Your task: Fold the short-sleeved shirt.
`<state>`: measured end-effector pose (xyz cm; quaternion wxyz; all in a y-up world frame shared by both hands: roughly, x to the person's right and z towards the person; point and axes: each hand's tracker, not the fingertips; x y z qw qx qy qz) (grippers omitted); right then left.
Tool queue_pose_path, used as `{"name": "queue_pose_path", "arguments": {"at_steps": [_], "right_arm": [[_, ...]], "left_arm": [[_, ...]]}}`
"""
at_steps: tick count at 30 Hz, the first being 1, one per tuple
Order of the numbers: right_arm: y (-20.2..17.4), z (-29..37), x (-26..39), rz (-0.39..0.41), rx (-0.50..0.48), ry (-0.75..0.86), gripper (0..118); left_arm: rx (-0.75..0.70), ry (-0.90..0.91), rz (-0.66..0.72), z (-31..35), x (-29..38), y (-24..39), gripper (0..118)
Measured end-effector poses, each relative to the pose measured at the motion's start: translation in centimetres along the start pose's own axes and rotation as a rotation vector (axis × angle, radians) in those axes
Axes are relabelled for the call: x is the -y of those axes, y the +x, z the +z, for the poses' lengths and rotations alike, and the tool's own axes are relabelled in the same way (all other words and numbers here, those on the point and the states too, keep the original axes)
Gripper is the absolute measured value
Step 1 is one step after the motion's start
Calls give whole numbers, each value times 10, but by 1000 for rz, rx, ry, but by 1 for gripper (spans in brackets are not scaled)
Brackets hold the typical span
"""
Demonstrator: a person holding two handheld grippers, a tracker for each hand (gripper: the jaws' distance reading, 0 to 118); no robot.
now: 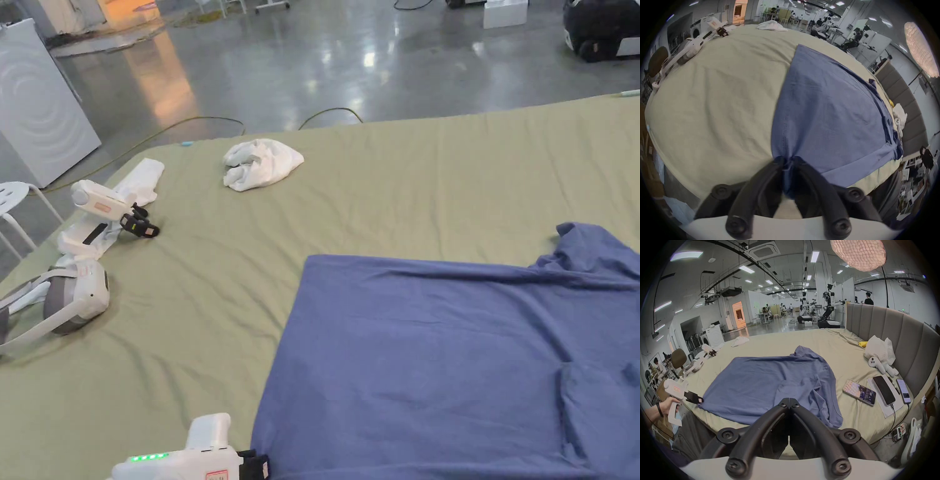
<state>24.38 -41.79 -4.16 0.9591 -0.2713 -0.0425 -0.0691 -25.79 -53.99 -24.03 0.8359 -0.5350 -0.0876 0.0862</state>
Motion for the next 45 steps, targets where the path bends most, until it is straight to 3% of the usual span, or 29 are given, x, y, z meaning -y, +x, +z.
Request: {"name": "queue_pose_path", "arguments": {"at_steps": [3, 4, 7, 8, 9, 14, 17, 18, 20, 22, 25, 27, 29, 37, 43, 44, 45], "right_arm": [[14, -16, 0, 17, 88, -73, 0], [22, -26, 0, 1, 124, -117, 15], [66, -82, 19, -114, 194, -387, 41], [76, -92, 29, -139, 215, -418, 69], [83, -95, 37, -149, 233, -380, 75], [113, -122, 53, -260, 253, -509, 72], [117, -123, 52, -251, 231, -497, 64], [129, -128, 59, -238, 215, -496, 57], [128, -127, 60, -204, 218, -483, 20], [118, -122, 56, -192, 218, -479, 15], [119, -111, 47, -173, 211, -444, 13], [114, -101, 30, -211, 180, -370, 12], [119, -104, 11, -262, 140, -317, 12], [131, -193, -50, -387, 142, -331, 12], [129, -254, -56, -381, 193, -416, 12], [127, -258, -54, -374, 186, -429, 15], [125, -259, -53, -365, 193, -428, 27]], "left_arm": [[-74, -42, -158, -7, 3, 17, 9], [-94, -62, -193, -12, 2, 22, 9], [-151, -107, -248, -25, -3, 33, 9], [-148, -109, -251, -25, -4, 34, 9], [-146, -111, -252, -23, -4, 34, 9], [-127, -85, -221, -18, 3, 34, 9], [-119, -90, -214, -15, 3, 35, 9], [-118, -89, -213, -14, 4, 36, 9], [-114, -83, -211, -12, 8, 37, 8], [-104, -76, -201, -8, 6, 35, 8], [22, -43, -58, 12, -2, 24, 8], [152, 58, 120, 30, -11, 20, 8], [186, 165, 165, 41, -33, 20, 8], [145, 201, 246, -9, -171, 30, 8], [148, 158, 448, -67, -216, 32, 8], [130, 147, 478, -74, -217, 30, 9], [130, 151, 484, -76, -215, 29, 16]]}}
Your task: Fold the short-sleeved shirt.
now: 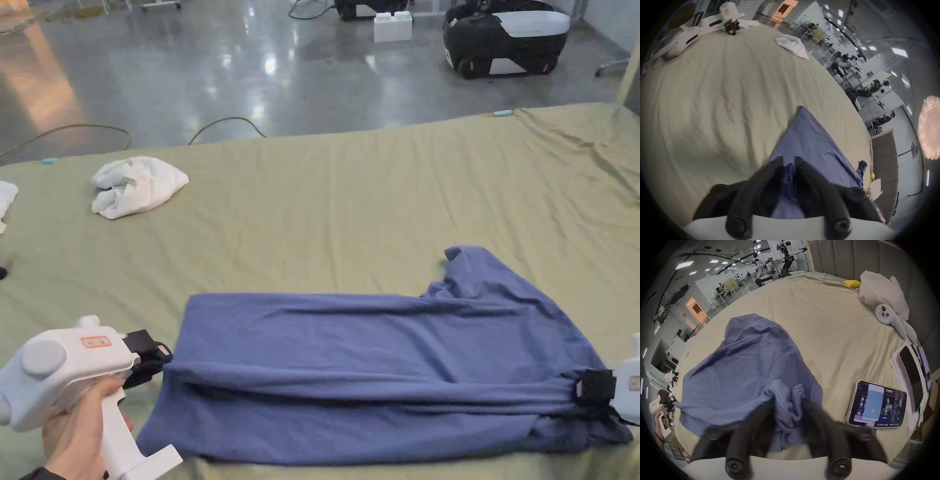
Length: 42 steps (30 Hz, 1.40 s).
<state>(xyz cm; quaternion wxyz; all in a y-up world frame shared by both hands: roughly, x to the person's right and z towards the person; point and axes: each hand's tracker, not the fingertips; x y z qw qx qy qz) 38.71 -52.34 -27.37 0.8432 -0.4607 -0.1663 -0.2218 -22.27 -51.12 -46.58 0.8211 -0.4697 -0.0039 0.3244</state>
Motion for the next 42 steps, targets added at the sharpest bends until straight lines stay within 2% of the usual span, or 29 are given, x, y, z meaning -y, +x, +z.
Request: {"name": "queue_pose_path", "arguments": {"at_steps": [1, 2, 3, 5, 8, 11, 13, 15, 16, 17, 18, 19, 20, 21, 22, 23, 26, 29, 30, 31, 32, 37, 39, 40, 42], "right_arm": [[3, 2, 1, 7, 10, 7, 55], [5, 7, 4, 12, 9, 17, 71], [6, 15, 7, 8, -3, 41, 70], [14, 42, 15, -9, -94, 127, 69], [6, 92, 37, 22, -150, 268, 69], [-6, 147, 67, 115, -221, 398, 68], [-18, 177, 86, 204, -230, 477, 64], [-30, 202, 105, 259, -253, 530, 61], [-36, 213, 114, 273, -273, 541, 60], [-42, 222, 120, 260, -285, 543, 54], [-45, 231, 127, 250, -305, 562, 34], [-48, 239, 135, 248, -338, 599, 0], [-52, 246, 142, 258, -331, 636, 0], [-56, 251, 147, 284, -282, 661, 0], [-58, 255, 149, 296, -280, 679, 0], [-59, 257, 151, 326, -305, 664, 0], [-65, 250, 147, 368, -287, 656, 0], [-67, 236, 141, 368, -283, 630, 0], [-66, 233, 140, 360, -301, 602, 0], [-66, 229, 139, 352, -303, 590, 0], [-65, 225, 139, 342, -307, 579, 0], [-52, 207, 140, 329, -285, 500, 0], [-45, 200, 139, 320, -261, 469, 0], [-42, 196, 138, 316, -244, 454, 0], [-34, 186, 137, 298, -221, 422, 0]], "left_arm": [[1, 9, -8, 1, 3, -2, 46], [6, 10, -18, 5, 6, -3, 78], [36, 24, -50, 14, 10, -2, 97], [104, 117, -137, 48, 26, 1, 97], [107, 245, -403, 108, 61, 13, 97], [116, 392, -635, 170, 112, 23, 96], [147, 445, -671, 194, 131, 12, 96], [175, 468, -633, 220, 153, 13, 94], [217, 493, -618, 232, 161, 9, 87], [257, 511, -617, 243, 170, 7, 73], [267, 537, -626, 254, 180, 7, 47], [258, 552, -632, 263, 189, 8, 3], [250, 587, -667, 272, 198, 9, 0], [211, 630, -690, 275, 205, 10, 0], [183, 659, -706, 279, 210, 9, 0], [210, 630, -718, 279, 209, 7, 0], [191, 579, -700, 264, 198, 5, 0], [148, 414, -624, 225, 173, -3, 2], [154, 376, -595, 207, 165, -10, 17], [156, 352, -585, 186, 155, -17, 55], [133, 286, -576, 162, 145, -22, 75], [6, 150, -506, 61, 100, -35, 76], [-64, 87, -460, 24, 84, -42, 72], [-81, 52, -460, 8, 78, -46, 58], [-138, -18, -444, -18, 76, -49, 16]]}}
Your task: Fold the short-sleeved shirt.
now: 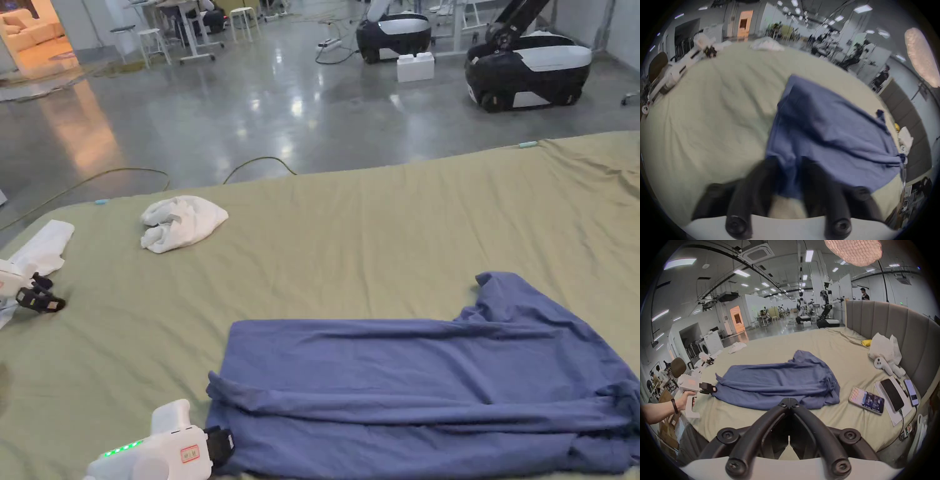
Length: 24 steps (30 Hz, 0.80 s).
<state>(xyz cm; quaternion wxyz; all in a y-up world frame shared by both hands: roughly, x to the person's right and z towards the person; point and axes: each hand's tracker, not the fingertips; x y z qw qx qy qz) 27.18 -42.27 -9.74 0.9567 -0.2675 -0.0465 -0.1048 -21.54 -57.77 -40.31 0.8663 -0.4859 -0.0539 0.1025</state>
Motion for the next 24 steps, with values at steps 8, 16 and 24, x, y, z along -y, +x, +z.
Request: {"name": "queue_pose_path", "arguments": {"at_steps": [8, 16, 24], "right_arm": [[54, -89, -9, -132, 105, -208, 83], [122, -208, 26, -219, 243, -385, 53], [88, -180, 16, -159, 230, -293, 9]], "left_arm": [[-1, -37, -14, 10, 2, 21, 8], [-87, -61, -173, 15, 1, 46, 8], [-4, 5, -85, 42, -9, 24, 3]]}}
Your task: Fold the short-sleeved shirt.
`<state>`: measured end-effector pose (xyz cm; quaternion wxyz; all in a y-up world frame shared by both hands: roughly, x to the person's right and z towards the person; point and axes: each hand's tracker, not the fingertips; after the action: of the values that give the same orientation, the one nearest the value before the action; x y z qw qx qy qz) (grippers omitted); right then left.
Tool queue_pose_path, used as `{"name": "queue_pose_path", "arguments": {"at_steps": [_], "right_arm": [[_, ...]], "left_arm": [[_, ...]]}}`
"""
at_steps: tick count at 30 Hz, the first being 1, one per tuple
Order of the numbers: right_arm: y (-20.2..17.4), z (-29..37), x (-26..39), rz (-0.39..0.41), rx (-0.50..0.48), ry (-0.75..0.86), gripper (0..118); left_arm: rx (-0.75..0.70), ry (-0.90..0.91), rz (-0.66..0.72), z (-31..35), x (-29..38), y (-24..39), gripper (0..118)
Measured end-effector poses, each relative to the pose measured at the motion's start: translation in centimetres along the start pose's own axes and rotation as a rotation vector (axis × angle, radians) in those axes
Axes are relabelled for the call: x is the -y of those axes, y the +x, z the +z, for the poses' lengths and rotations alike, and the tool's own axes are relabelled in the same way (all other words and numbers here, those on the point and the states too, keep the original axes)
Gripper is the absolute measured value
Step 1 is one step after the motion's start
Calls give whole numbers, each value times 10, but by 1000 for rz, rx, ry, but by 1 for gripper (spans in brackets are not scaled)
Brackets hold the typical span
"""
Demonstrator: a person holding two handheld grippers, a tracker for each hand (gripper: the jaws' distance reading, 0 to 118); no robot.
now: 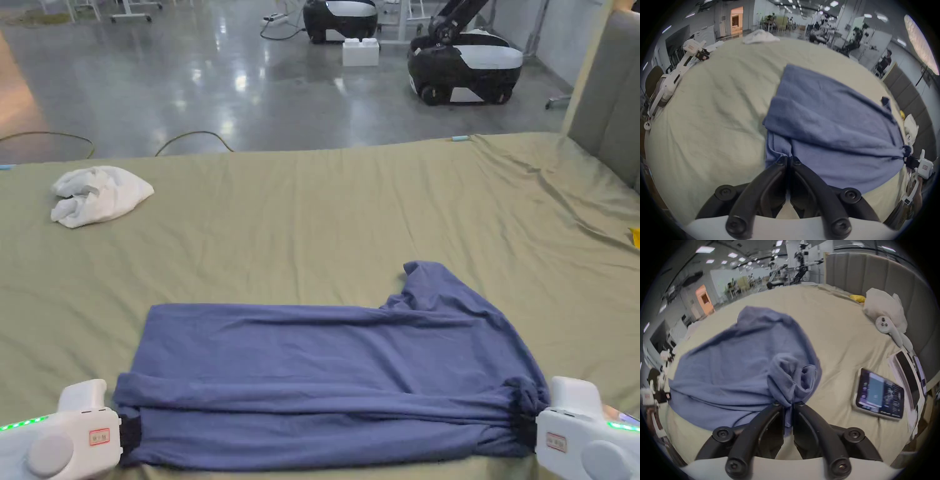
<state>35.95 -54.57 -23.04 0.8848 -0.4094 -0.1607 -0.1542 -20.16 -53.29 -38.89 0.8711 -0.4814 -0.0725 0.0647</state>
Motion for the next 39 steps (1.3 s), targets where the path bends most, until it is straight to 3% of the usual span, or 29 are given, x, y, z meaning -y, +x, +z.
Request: {"name": "queue_pose_path", "arguments": {"at_steps": [5, 9, 17, 18, 19, 20, 21, 25, 26, 27, 28, 29, 32, 35, 39], "right_arm": [[-4, 54, 8, 89, 56, 42, 8], [4, 93, 37, 91, 48, 28, 8], [24, 117, 82, 135, 21, -80, 9], [23, 118, 82, 143, 34, -82, 19], [25, 119, 80, 146, 37, -69, 49], [24, 125, 79, 140, 18, -27, 67], [22, 136, 78, 123, -38, 29, 65], [7, 169, 70, 110, -174, 200, 61], [2, 174, 66, 111, -208, 215, 45], [-3, 176, 62, 115, -217, 230, 11], [-8, 178, 61, 137, -191, 249, 0], [-11, 179, 58, 134, -200, 263, 0], [-22, 176, 51, 134, -256, 250, 0], [-41, 180, 48, 201, -255, 231, 0], [-55, 180, 45, 254, -283, 220, 0]], "left_arm": [[134, 83, 95, 62, 24, -22, 3], [93, 29, 10, 101, 69, -28, 3], [135, 4, 4, 123, 141, -34, 5], [109, 18, -1, 123, 141, -32, 15], [79, 48, -17, 125, 139, -30, 46], [63, 90, -31, 131, 137, -26, 75], [63, 167, -42, 142, 136, -21, 86], [143, 376, -72, 175, 123, 2, 81], [161, 390, -79, 180, 119, 9, 70], [176, 404, -83, 182, 115, 14, 47], [172, 410, -86, 183, 113, 18, 10], [164, 418, -79, 182, 110, 23, 3], [228, 409, -70, 176, 101, 29, 0], [155, 440, -114, 166, 91, 34, 0], [140, 345, -77, 129, 47, 26, 4]]}}
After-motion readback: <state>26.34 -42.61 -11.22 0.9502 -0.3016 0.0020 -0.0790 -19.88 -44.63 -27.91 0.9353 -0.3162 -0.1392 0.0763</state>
